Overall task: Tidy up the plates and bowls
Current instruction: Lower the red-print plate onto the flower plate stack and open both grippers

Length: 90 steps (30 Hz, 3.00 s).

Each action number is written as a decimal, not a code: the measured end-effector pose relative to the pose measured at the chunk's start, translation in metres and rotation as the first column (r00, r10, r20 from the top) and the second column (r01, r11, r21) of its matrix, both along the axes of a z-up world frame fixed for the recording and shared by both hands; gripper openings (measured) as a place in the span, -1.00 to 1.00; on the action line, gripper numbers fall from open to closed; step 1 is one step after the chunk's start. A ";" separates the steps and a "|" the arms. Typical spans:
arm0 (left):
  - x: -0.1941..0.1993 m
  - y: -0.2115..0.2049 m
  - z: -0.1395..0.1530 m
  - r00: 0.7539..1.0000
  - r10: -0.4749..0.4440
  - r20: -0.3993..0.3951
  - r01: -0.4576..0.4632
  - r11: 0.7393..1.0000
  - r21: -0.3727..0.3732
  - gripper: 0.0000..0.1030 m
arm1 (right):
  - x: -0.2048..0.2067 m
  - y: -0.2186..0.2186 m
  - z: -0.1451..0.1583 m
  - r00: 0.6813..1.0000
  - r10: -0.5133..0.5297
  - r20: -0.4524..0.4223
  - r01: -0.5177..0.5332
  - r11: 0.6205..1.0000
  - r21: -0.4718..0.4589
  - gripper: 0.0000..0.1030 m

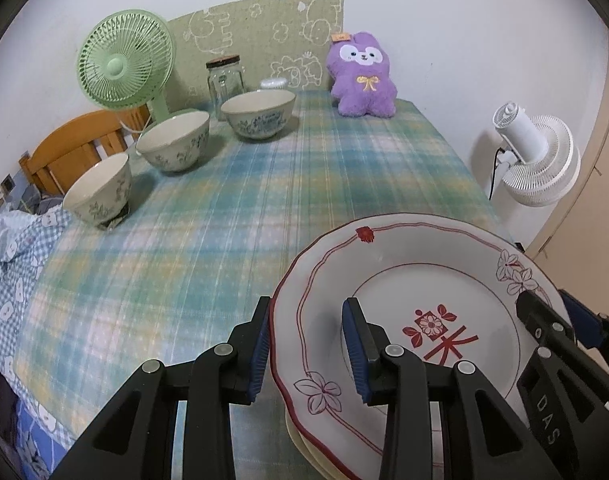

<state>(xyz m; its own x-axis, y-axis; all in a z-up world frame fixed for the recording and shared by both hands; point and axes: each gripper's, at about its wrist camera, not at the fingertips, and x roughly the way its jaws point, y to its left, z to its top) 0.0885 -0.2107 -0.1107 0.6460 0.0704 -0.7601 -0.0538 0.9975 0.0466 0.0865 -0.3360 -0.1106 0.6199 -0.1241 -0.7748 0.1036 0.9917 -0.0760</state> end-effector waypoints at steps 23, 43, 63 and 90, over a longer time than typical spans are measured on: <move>-0.013 -0.014 -0.021 0.999 -0.053 0.005 0.053 0.997 0.051 -0.33 | -0.010 -0.009 -0.026 0.999 -0.027 -0.027 0.027 1.000 -0.012 -0.38; -0.006 -0.024 -0.021 0.993 -0.117 -0.006 0.117 0.991 0.069 -0.17 | 0.000 -0.014 -0.026 0.997 -0.019 -0.079 0.017 0.999 -0.027 -0.33; -0.014 -0.017 0.015 0.997 -0.081 -0.015 0.081 0.997 0.018 0.37 | -0.002 -0.023 0.017 0.995 0.052 -0.080 -0.048 0.997 0.052 0.15; -0.037 0.060 0.116 0.996 -0.015 0.087 0.017 1.000 -0.026 0.79 | -0.034 0.037 0.131 0.997 0.054 0.063 -0.058 0.997 0.052 0.37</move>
